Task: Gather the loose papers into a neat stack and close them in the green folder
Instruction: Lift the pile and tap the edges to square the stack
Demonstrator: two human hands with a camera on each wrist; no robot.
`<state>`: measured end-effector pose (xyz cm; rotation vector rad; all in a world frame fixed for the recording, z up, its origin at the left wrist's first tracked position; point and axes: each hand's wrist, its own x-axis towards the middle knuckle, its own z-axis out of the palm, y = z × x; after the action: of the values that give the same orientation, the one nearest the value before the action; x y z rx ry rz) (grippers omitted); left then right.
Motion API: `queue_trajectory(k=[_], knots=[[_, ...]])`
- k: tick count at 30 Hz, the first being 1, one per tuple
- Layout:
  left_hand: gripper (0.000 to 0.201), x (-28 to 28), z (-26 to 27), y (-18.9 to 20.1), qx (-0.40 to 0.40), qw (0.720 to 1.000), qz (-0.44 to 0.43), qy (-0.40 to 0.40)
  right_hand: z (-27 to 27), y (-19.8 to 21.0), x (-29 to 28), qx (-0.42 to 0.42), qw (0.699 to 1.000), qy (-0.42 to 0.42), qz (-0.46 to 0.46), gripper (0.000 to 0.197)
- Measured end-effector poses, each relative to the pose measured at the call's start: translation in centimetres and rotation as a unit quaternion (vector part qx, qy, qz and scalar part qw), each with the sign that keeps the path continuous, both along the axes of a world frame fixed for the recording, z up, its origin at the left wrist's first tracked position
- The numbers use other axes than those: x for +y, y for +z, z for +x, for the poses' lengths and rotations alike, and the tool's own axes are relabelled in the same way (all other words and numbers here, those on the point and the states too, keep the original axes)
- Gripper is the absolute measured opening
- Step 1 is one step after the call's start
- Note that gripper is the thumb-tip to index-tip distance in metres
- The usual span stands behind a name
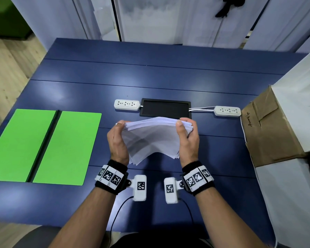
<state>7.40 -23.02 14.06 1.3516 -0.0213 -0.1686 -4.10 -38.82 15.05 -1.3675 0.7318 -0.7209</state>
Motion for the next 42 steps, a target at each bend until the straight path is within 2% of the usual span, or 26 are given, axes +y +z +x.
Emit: queue_trajectory(k=[4,7,11,17,20,22,24,28,32,34,35,37,38,42], knots=[[0.049,0.1,-0.4,0.5,0.027,0.999,-0.005,-0.017,0.9,0.3,-0.2,0.010,0.999,-0.030,0.014,0.019],[0.061,0.3,-0.5,0.2,0.015,1.000,0.007,-0.011,1.2,0.3,-0.6,0.021,0.999,-0.041,0.016,0.024],[0.042,0.2,-0.2,-0.2,-0.015,1.000,0.008,0.014,1.3,0.1,-0.8,0.030,0.998,-0.055,0.006,0.019],[0.046,-0.1,-0.9,0.7,-0.032,0.999,0.011,0.000,1.1,0.8,-1.0,0.051,0.998,-0.035,-0.017,0.021],[0.022,-0.3,-1.4,1.1,-0.050,0.998,0.029,-0.030,1.0,0.9,-0.5,0.101,0.994,-0.003,-0.033,0.041],[0.019,-0.3,-1.5,0.9,-0.055,0.996,0.044,-0.052,0.9,0.8,-0.4,0.132,0.989,0.014,-0.068,0.047],[0.019,-0.2,-1.3,0.4,-0.056,0.995,0.059,-0.051,0.9,0.4,-0.5,0.146,0.985,0.021,-0.085,0.042],[0.022,0.1,-1.0,-0.3,-0.018,0.996,0.063,-0.065,0.9,-0.9,-0.7,0.171,0.983,0.034,-0.051,0.031],[0.021,-0.1,-2.1,0.5,-0.015,0.997,0.052,-0.059,0.2,-1.2,-0.4,0.154,0.986,0.056,-0.030,0.021],[0.028,-0.2,-2.1,0.8,-0.021,0.998,0.047,-0.033,-0.1,-0.8,-0.3,0.138,0.989,0.050,-0.027,0.021],[0.038,-0.2,-1.9,0.7,-0.020,0.998,0.055,-0.019,-0.2,-0.8,-0.3,0.130,0.990,0.045,-0.027,0.025],[0.065,-0.3,-1.4,0.8,0.000,0.998,0.058,-0.016,-0.3,-0.5,-0.2,0.119,0.991,0.040,-0.040,0.042],[0.072,-0.3,-1.1,0.8,0.015,0.998,0.049,-0.024,-0.3,-0.5,-0.1,0.118,0.991,0.041,-0.050,0.052],[0.081,0.0,-0.4,1.3,0.006,0.998,0.046,-0.040,-0.3,-0.6,-0.5,0.123,0.988,0.053,-0.079,0.075]])
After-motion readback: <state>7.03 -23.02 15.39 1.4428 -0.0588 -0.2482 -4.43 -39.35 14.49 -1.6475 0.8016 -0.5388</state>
